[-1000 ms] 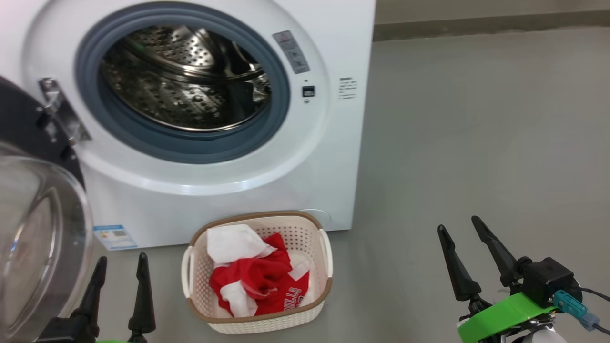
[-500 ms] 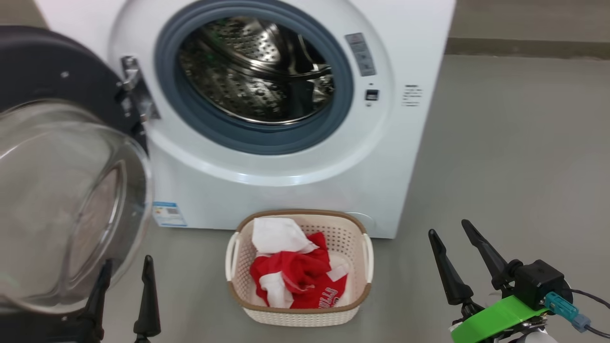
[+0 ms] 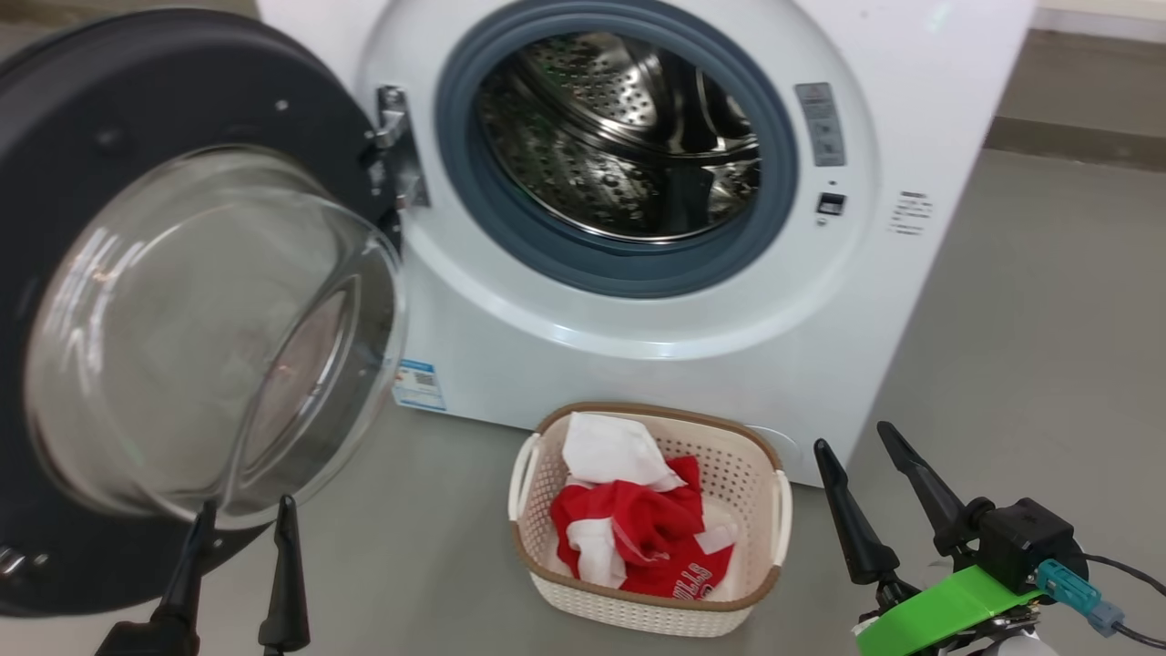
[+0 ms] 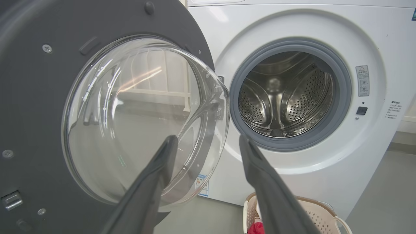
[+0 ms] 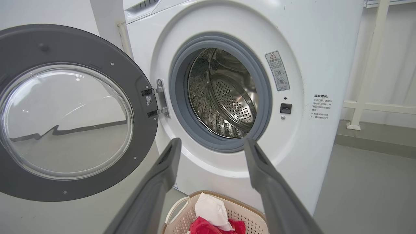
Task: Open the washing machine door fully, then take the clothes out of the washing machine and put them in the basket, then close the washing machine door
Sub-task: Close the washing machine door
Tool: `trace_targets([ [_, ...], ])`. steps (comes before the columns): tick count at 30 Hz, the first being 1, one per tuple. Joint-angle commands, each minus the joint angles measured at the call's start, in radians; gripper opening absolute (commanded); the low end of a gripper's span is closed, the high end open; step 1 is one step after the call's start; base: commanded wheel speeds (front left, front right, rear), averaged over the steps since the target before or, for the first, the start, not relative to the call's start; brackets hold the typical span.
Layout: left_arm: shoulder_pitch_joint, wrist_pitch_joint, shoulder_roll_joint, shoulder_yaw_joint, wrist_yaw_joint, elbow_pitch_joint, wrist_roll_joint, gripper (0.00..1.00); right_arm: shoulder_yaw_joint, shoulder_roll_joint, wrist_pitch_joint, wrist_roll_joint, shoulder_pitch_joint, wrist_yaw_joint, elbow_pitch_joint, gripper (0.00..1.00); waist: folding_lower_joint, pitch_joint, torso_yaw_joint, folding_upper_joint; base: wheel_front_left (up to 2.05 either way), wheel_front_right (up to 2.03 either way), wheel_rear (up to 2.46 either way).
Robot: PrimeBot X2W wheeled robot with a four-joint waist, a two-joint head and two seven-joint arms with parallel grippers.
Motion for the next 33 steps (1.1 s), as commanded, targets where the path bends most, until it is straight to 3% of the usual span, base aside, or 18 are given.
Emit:
trace_targets([
  [1, -0.019, -0.012, 0.008, 0.026, 0.006, -0.028, 0.011, 1.0, 0.026, -0.002, -0.006, 0.003, -0.017, 0.006, -0.024, 1.0, 0.0, -0.009, 0.044, 0.0, 0.0, 0.0, 0.0],
  [11, -0.015, -0.012, 0.009, 0.043, 0.007, -0.04, 0.011, 1.0, 0.016, 0.01, -0.006, -0.004, -0.012, 0.006, -0.029, 1.0, 0.0, -0.009, 0.099, 0.0, 0.0, 0.0, 0.0],
  [24, -0.014, -0.012, 0.009, 0.052, 0.006, -0.051, 0.002, 1.0, 0.019, 0.011, -0.006, -0.005, -0.013, 0.006, -0.032, 1.0, 0.0, 0.0, 0.107, 0.0, 0.0, 0.0, 0.0],
  [25, -0.015, -0.012, 0.009, 0.052, 0.006, -0.051, 0.0, 0.91, 0.02, 0.011, -0.006, -0.005, -0.013, 0.006, -0.032, 1.0, 0.0, 0.0, 0.106, 0.0, 0.0, 0.0, 0.0],
  [26, -0.016, -0.012, 0.009, 0.053, 0.005, -0.051, -0.002, 0.43, 0.02, 0.011, -0.006, -0.005, -0.013, 0.006, -0.031, 1.0, 0.0, 0.001, 0.104, 0.0, 0.0, 0.0, 0.0],
  [27, -0.017, -0.012, 0.009, 0.053, 0.005, -0.05, -0.003, 0.11, 0.021, 0.01, -0.006, -0.004, -0.014, 0.006, -0.03, 1.0, 0.0, 0.001, 0.102, 0.0, 0.0, 0.0, 0.0],
  [28, -0.017, -0.012, 0.009, 0.053, 0.005, -0.05, -0.003, 0.11, 0.021, 0.01, -0.006, -0.004, -0.014, 0.006, -0.03, 1.0, 0.0, 0.001, 0.102, 0.0, 0.0, 0.0, 0.0],
  [29, -0.021, -0.012, 0.009, 0.054, 0.006, -0.051, -0.002, 0.0, 0.021, 0.01, -0.006, -0.004, -0.015, 0.006, -0.029, 1.0, 0.0, 0.002, 0.1, 0.0, 0.0, 0.0, 0.0],
  [33, -0.04, -0.012, 0.012, 0.063, 0.012, -0.073, 0.004, 0.0, 0.019, 0.006, -0.006, -0.002, -0.016, 0.006, -0.026, 1.0, 0.0, 0.002, 0.093, 0.0, 0.0, 0.0, 0.0],
])
